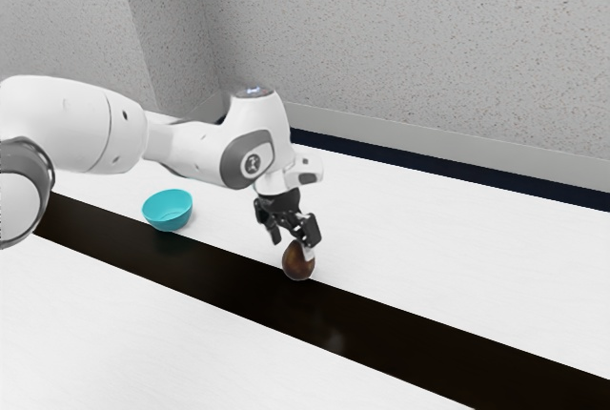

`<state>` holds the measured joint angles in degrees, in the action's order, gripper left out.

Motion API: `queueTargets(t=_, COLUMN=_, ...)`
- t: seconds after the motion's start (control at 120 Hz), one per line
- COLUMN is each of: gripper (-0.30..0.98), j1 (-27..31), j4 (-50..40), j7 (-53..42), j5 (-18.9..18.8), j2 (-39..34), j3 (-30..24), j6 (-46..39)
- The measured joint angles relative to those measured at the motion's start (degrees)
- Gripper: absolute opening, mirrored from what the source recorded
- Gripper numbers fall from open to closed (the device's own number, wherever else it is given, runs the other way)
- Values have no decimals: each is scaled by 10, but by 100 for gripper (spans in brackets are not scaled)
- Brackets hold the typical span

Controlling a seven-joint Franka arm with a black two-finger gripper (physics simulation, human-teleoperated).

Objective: Place the pear in the bowl.

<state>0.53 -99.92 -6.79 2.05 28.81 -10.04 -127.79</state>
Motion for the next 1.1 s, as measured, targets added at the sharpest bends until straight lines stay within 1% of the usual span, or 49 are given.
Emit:
queueTargets(t=0.442, gripper=68, j1=1, j4=11, j7=-10, j5=7, j2=38, j3=-1, j6=-10)
queueTargets(t=0.658, gripper=49, j1=1, j4=11, j7=-12, j5=17, j2=40, j3=-1, j6=-14)
queueTargets(t=0.875, gripper=41, j1=1, j4=12, j7=-11, j5=20, j2=33, j3=-1, j6=-15)
queueTargets(t=1.042, gripper=30, j1=10, j4=14, j7=-7, j5=17, j2=-11, j3=0, j6=-9)
queueTargets(t=1.1, gripper=30, j1=25, j4=12, j7=-4, j5=16, j2=-28, j3=0, j6=-2)
